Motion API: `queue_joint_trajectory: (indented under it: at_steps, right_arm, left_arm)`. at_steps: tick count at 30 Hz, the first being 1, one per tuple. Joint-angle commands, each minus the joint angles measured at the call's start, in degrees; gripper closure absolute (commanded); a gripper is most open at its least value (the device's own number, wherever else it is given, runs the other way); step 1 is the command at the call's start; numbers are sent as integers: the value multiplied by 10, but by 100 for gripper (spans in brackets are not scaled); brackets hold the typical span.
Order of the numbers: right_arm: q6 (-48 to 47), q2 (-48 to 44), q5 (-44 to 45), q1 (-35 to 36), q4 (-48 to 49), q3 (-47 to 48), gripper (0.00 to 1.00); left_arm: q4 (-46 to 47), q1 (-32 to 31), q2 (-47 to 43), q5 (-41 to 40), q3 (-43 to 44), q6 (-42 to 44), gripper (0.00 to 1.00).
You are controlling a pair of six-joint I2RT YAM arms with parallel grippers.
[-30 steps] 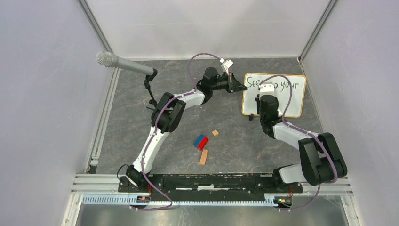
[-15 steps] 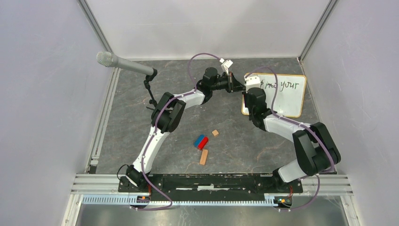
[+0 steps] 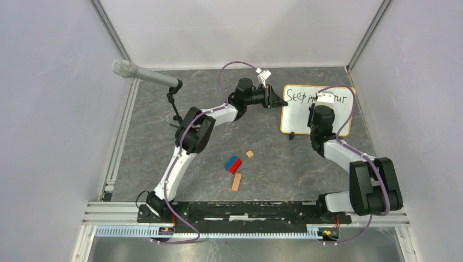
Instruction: Erase the whiteboard
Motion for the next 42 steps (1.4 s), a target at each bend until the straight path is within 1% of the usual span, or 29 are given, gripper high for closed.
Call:
queue_joint_trajectory:
  at_steps: [1,3,5,7,10,12,16,18,20,22,27,31,35,38,42]
  right_arm:
    - [-6,-49,-27,0,16,-17,92]
    - [-15,-59,-27,0,14,-14,92]
    - [-17,-61,-30,1,9,-2,91]
    - [-18,-55,-41,1,10,14,91]
    - [-25,-26,-71,4,21,44,91]
    - [-36,-4,-94,10,33,65,91]
    - [-51,25,-107,31,63,90,91]
    - [-56,42,-115,43,71,103,91]
    - [-85,61,-112,60,75,117,91]
    - [-108,77,-103,79,79,126,92]
    - [-114,106,-90,92,93,135,92]
    - [-102,113,-43,82,89,130,92]
    - [-65,100,-55,32,96,108,92]
    - [-68,94,-55,-1,92,102,92]
    - [-71,90,-81,-47,90,99,92]
  left_arm:
    - [3,-8,-42,34,-20,19,55]
    - [16,-8,-47,35,-34,14,48]
    - [18,-8,-52,33,-44,16,45]
    - [28,-10,-52,30,-54,13,45]
    - [25,-18,-49,28,-59,14,50]
    - [19,-24,-46,23,-58,20,56]
    - [-8,-32,-36,16,-42,35,69]
    - [-21,-32,-35,9,-38,44,81]
    - [-48,-32,-38,-1,-36,63,92]
    - [-63,-32,-42,-7,-37,79,97]
    - [-97,-32,-33,-19,-24,102,98]
    - [-109,-30,-37,-22,-28,116,98]
    - [-128,-30,-41,-21,-27,133,98]
    - [-143,-30,-37,-19,-18,141,98]
    - [-152,-27,-35,-13,-12,144,98]
